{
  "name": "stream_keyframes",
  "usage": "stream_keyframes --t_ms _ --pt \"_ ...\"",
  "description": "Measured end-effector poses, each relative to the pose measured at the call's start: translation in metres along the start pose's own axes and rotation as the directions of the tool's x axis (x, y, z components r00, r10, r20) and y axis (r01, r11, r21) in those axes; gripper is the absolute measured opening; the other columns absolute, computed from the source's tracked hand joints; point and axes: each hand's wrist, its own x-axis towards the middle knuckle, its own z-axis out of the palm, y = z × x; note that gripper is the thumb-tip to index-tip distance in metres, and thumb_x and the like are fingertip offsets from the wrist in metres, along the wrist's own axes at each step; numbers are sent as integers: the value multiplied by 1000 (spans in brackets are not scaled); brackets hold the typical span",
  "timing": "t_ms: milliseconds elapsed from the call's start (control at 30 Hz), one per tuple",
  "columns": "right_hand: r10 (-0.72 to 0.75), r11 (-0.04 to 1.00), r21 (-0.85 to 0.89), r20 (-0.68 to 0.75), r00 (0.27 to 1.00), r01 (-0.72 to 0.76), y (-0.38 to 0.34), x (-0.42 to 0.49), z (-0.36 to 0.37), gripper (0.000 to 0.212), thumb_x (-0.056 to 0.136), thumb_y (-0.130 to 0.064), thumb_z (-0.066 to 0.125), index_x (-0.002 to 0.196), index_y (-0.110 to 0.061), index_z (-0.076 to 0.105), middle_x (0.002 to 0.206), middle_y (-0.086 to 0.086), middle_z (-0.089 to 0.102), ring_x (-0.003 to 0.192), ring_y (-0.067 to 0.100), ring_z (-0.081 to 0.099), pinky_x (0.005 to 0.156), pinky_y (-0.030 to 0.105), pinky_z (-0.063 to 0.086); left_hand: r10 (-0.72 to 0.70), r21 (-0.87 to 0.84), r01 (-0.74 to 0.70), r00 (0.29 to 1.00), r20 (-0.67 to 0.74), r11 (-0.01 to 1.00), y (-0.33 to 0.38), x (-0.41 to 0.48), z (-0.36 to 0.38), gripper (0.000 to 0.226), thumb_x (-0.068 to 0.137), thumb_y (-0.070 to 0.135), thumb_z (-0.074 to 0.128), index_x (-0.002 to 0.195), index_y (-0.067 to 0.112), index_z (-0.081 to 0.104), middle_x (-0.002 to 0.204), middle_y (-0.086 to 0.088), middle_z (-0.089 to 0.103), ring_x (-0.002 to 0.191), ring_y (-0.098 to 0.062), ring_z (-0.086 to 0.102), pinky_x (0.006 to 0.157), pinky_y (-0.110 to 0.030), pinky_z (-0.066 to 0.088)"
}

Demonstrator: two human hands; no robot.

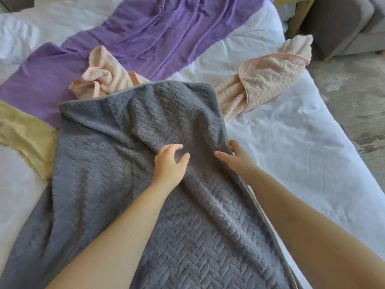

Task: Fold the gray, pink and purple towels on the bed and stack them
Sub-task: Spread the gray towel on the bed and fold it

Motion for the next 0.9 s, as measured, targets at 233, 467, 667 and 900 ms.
stream_keyframes --t_ms 233,467,667,900 --pt "-403 827 -242 374 835 508 -49 39 7 40 79 -14 69 116 -27 58 160 -5 2 146 11 -3 117 36 10 -189 -478 190 981 50 858 60 97 1 49 77 55 67 115 26 57 120 7 57 106 -6 55 77 -14 38" --pt "-143 949 310 271 952 55 -68 72 5 31 91 -15 44 87 -9 73 121 -2 66 119 14 56 111 39 34 -179 -188 188 982 67 964 49 132 -7 25 78 24 72 101 21 61 88 7 65 92 -16 64 81 -29 49" --pt "-98 978 190 48 994 87 -99 111 15 38 84 -51 62 91 -13 65 83 -2 65 79 17 63 75 32 53 35 -427 31 989 146 904 42 119 -4 28 89 13 64 111 29 57 104 7 68 98 -4 64 89 -24 51" --pt "-176 984 -59 -414 893 166 -136 154 -43 14 87 -20 51 96 -20 62 85 0 62 77 15 57 68 23 45 142 -336 -36 944 297 941 60 132 -8 34 94 22 57 128 26 57 135 4 51 118 -8 52 92 -18 41"
